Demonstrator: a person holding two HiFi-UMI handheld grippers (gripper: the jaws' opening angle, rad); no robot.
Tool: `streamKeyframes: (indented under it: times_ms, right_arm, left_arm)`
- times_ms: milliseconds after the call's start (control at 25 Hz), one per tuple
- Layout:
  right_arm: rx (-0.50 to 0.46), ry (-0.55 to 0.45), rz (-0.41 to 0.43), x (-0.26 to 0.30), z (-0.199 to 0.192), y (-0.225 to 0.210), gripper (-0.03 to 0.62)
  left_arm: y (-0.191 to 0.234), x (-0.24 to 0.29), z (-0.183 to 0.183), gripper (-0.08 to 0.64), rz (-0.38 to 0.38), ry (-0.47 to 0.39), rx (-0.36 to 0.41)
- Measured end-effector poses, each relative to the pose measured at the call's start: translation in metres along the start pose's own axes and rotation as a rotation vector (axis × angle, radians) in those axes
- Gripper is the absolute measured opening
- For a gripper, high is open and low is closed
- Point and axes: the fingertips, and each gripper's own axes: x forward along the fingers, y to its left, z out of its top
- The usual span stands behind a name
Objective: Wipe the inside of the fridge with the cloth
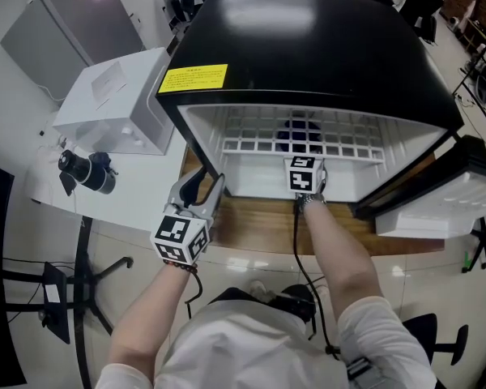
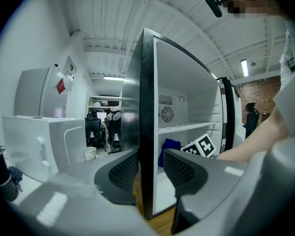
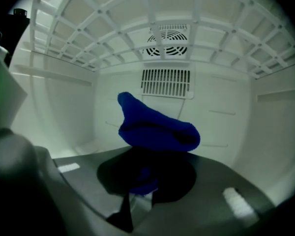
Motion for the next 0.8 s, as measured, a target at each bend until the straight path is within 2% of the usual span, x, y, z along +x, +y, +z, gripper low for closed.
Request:
streamKeyframes:
  times_ms: [800]
  right_arm:
    - [0.043, 0.065, -0.163, -0.018, -0.028, -0.092, 0.061]
  left_arm:
    - [0.002, 0.003, 0.0, 0.152, 0.043, 0.029, -0.029]
